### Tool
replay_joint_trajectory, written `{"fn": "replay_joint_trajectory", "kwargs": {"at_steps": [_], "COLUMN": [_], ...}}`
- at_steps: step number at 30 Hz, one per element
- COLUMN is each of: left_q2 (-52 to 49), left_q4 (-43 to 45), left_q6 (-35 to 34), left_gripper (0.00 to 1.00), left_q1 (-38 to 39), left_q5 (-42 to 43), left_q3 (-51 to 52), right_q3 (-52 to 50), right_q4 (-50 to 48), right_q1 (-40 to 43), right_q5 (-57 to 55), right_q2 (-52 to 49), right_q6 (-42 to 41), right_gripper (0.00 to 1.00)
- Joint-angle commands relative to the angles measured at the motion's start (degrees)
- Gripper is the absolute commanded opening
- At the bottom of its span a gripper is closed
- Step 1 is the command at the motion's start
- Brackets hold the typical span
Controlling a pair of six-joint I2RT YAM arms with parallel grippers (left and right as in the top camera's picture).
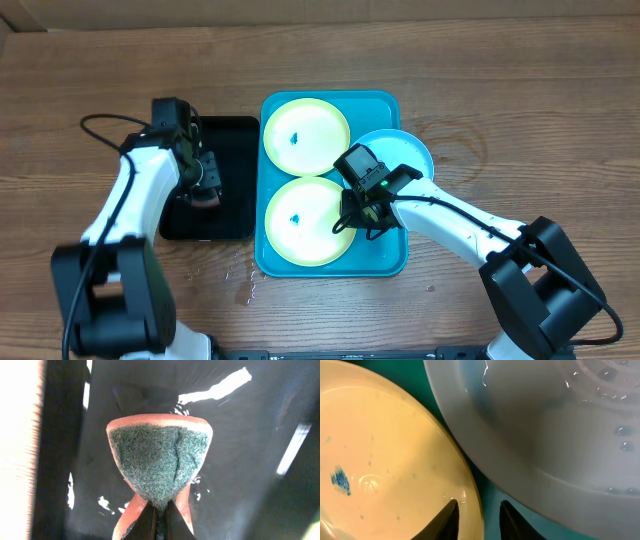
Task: Clean dirty plates on tray and stack at the side
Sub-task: 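Lower the left gripper onto the green sponge and grasp it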
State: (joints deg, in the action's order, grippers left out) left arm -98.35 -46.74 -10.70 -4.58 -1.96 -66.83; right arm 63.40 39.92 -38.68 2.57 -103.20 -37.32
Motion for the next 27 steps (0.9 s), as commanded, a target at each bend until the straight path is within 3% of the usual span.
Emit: {"fn": "replay_joint_trajectory", "kwargs": {"at_steps": [1,8,14,24,26,27], "left_q2": [6.6,5.6,0.3,-6.7,-6.7,-6.7], "left_q4": [-0.2,-1.0,0.3,3.1,3.3,3.3], "left_q6": [3.5,3.5,8.0,9.5,9.4,9.4], "left_gripper": [0.04,0.04,0.04,0.05,0.37,0.41], "left_q1": [0.4,2.0,3.6,3.5,3.4,3.4], "left_q5": [0.5,0.5,0.5,0.0,0.0,0.0], "left_q3": [-2.2,-1.3,-0.9,-0.9,-1.0,-1.2], "right_q3": [0.0,0.0,0.0,0.0,0.0,0.0], "right_q4": [-0.3,-0.2,-0.2,-0.2,-0.3,-0.3], "right_q1": [-0.2,-0.2,-0.2,-0.2,-0.2,-0.2], "right_q5": [-0.4,-0.4,-0.4,-0.3,-0.3,-0.3], "right_q2": [0.1,0.1,0.1,0.1,0.1,0.1], "right_q6": [0.0,0.0,0.0,0.0,-0.1,-0.1], "right_gripper": [0.32,0.34,0.35,0.36,0.36,0.36]}}
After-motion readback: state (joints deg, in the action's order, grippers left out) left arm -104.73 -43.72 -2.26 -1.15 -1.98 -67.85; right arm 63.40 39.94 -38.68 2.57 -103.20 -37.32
